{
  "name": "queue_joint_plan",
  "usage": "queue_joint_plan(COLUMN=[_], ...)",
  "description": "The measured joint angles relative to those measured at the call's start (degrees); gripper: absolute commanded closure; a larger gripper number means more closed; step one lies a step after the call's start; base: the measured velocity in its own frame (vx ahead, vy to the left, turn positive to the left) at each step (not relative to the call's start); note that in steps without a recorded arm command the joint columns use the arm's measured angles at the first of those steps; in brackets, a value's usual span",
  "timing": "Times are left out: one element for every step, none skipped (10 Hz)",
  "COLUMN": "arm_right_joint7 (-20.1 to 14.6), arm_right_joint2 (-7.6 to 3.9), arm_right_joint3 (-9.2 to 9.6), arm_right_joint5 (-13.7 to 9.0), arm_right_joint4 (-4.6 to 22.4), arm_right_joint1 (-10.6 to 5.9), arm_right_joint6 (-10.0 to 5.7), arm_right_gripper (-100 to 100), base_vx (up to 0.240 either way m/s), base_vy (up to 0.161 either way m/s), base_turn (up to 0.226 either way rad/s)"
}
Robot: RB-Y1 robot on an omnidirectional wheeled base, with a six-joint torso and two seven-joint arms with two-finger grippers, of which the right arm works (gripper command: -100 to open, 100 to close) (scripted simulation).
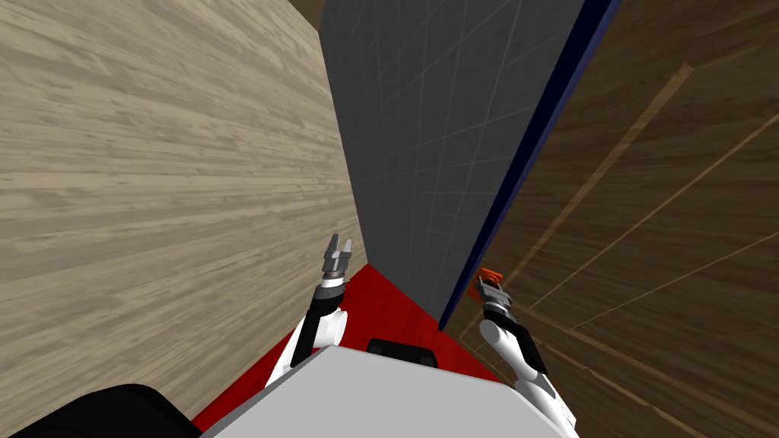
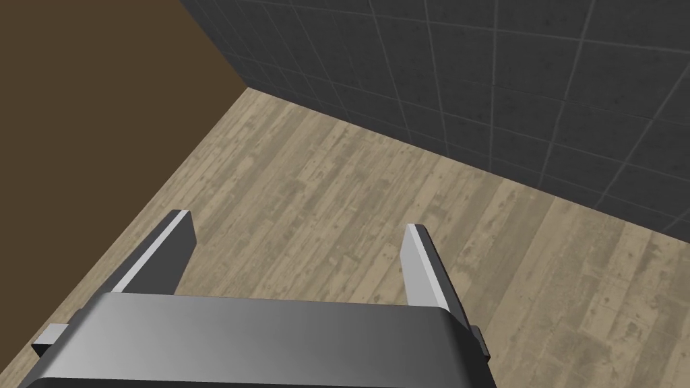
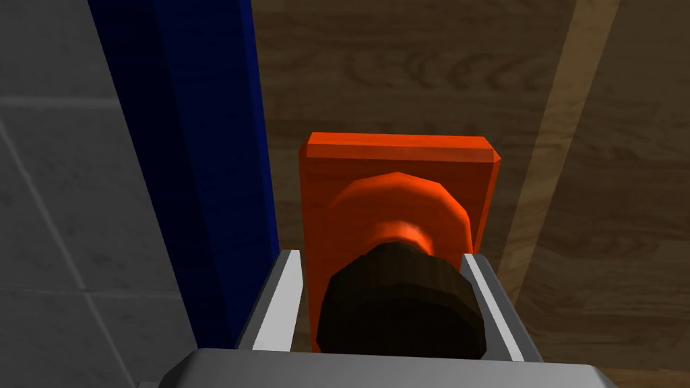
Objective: Pull the door open
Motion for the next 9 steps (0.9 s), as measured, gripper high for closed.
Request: queue_joint_plan(arm_right_joint7=[0.1, 0.2, 0.2, 0.2, 0.1, -0.1, -0.6, -0.9, -1.1], arm_right_joint2=[-0.01, 0.04, 0.08, 0.1, 0.11, -0.22, -0.64, -0.86, -0.95], arm_right_joint3=[-0.03, 0.04, 0.09, 0.11, 0.11, 0.4, 0.79, 1.23, 1.76], arm_right_joint5=[0.0, 0.0, 0.0, 0.0, 0.0, 0.0, 0.0, 0.0, 0.1], arm_right_joint4=[0.0, 0.1, 0.1, 0.1, 0.1, -0.2, -0.2, -0.3, -0.6], arm_right_joint1=[0.01, 0.04, 0.07, 0.09, 0.1, 0.26, 0.28, 0.49, 0.79], arm_right_joint6=[-0.03, 0.04, 0.12, 0.16, 0.16, 0.12, -0.07, 0.07, 0.33], arm_right_gripper=[100, 100, 100, 100, 100, 100, 100, 100, 100], base_vx=[-0.025, -0.015, 0.0, 0.0, -0.12, -0.204, -0.192, -0.205, -0.216], base_vy=[0.001, 0.003, 0.0, 0.0, -0.021, 0.006, -0.002, -0.031, -0.013], base_turn=[0.024, 0.006, 0.0, 0.0, 0.073, 0.105, 0.094, 0.111, 0.113])
